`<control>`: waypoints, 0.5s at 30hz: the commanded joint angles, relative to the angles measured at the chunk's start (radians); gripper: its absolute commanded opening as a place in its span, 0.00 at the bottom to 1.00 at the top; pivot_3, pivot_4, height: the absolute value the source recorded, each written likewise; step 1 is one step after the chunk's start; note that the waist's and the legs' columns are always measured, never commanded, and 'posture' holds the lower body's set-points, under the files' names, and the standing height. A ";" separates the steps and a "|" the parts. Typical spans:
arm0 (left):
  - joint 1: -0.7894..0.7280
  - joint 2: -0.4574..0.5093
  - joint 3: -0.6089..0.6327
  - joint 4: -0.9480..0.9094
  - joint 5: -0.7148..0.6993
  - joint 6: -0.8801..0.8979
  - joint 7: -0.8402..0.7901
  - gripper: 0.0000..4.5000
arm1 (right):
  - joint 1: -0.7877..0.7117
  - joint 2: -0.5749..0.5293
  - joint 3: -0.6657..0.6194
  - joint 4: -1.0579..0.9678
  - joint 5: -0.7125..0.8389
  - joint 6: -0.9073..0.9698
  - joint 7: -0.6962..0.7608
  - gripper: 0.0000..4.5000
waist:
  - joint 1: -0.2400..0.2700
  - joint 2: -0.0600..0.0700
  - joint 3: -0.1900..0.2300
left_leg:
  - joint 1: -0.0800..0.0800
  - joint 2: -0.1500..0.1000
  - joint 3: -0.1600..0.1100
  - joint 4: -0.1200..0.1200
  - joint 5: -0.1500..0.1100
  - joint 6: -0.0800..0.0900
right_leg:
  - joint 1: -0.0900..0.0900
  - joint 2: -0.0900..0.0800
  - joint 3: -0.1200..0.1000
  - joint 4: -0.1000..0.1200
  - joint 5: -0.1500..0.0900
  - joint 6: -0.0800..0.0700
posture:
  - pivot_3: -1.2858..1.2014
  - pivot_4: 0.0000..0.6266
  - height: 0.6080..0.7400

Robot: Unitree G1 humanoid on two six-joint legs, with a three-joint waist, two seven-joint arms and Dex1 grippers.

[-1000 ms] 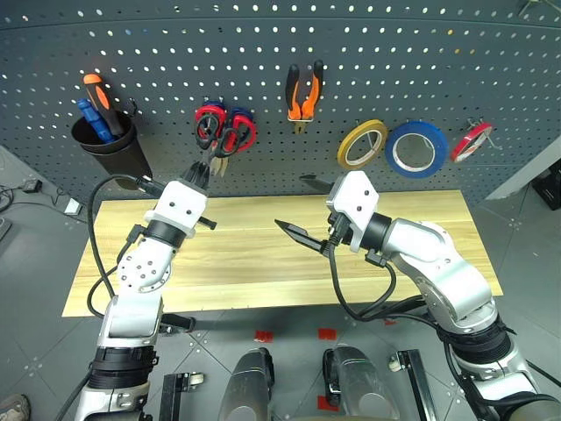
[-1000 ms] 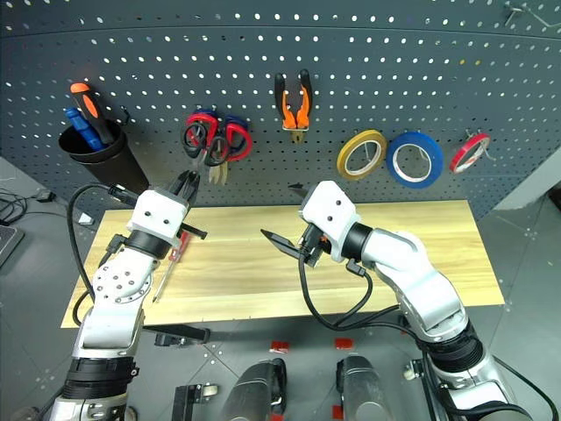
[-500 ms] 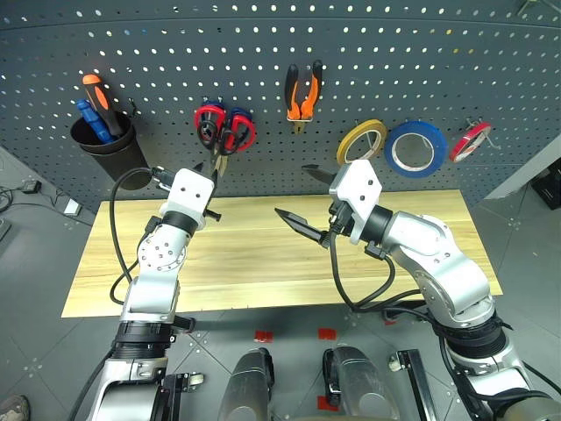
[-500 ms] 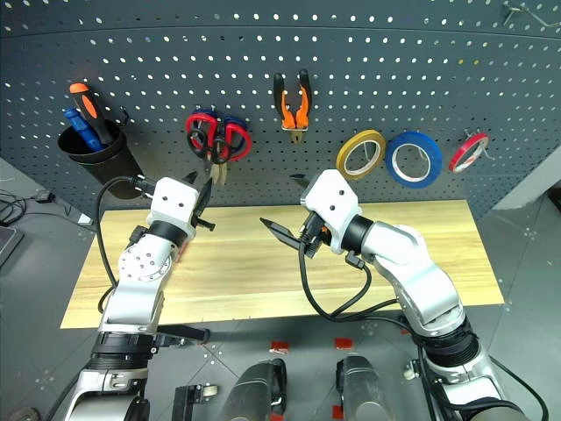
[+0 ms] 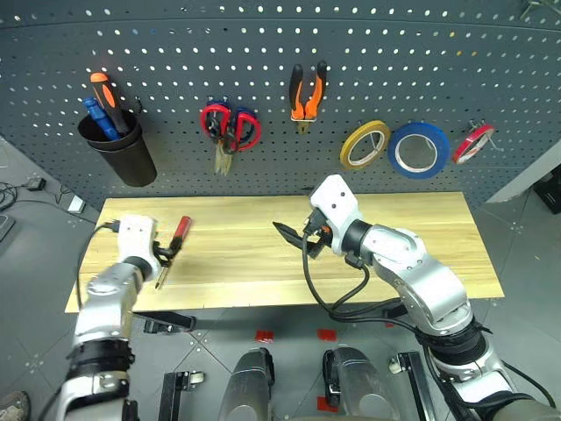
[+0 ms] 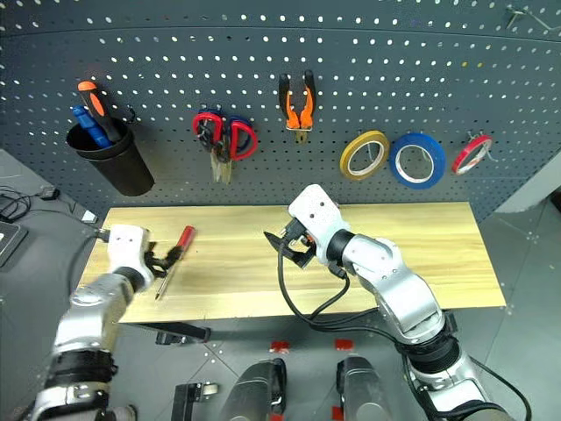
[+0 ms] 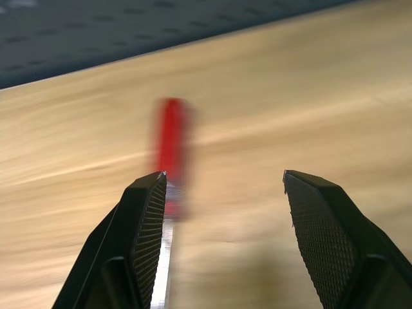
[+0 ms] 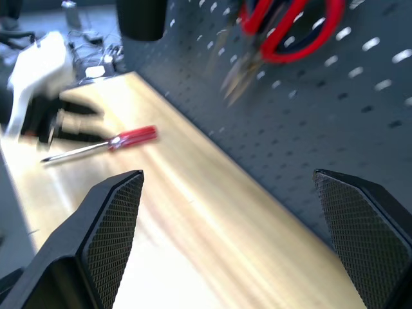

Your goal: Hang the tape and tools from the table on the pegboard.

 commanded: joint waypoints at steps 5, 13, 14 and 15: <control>-0.186 0.047 -0.058 0.307 0.037 -0.025 -0.076 0.67 | -0.099 0.070 -0.015 -0.051 0.050 0.173 -0.027 1.00 | 0.001 -0.001 0.001 | -0.001 -0.001 0.000 0.003 -0.002 0.003 | 0.000 0.000 0.000 0.001 0.000 0.000 | 0.48 0.49 1.00; -0.438 0.036 -0.093 0.667 0.078 -0.035 -0.045 0.67 | -0.164 0.078 -0.011 -0.034 0.083 0.218 -0.008 1.00 | -0.004 -0.012 0.012 | -0.002 0.000 -0.001 0.005 -0.002 0.003 | -0.002 0.000 0.000 0.004 0.000 0.000 | 0.47 0.52 1.00; -0.451 0.038 -0.096 0.691 0.082 -0.037 -0.043 0.67 | -0.167 0.074 -0.010 -0.036 0.085 0.221 -0.006 1.00 | -0.004 -0.012 0.013 | -0.002 -0.001 0.000 0.005 -0.002 0.003 | -0.002 0.000 0.001 0.004 0.000 0.000 | 0.47 0.52 1.00; -0.465 0.040 -0.096 0.715 0.083 -0.034 -0.043 0.67 | -0.172 0.073 -0.011 -0.035 0.088 0.224 -0.004 1.00 | -0.005 -0.012 0.013 | -0.002 -0.001 0.000 0.005 -0.002 0.003 | -0.002 0.000 0.001 0.004 0.000 0.000 | 0.47 0.52 1.00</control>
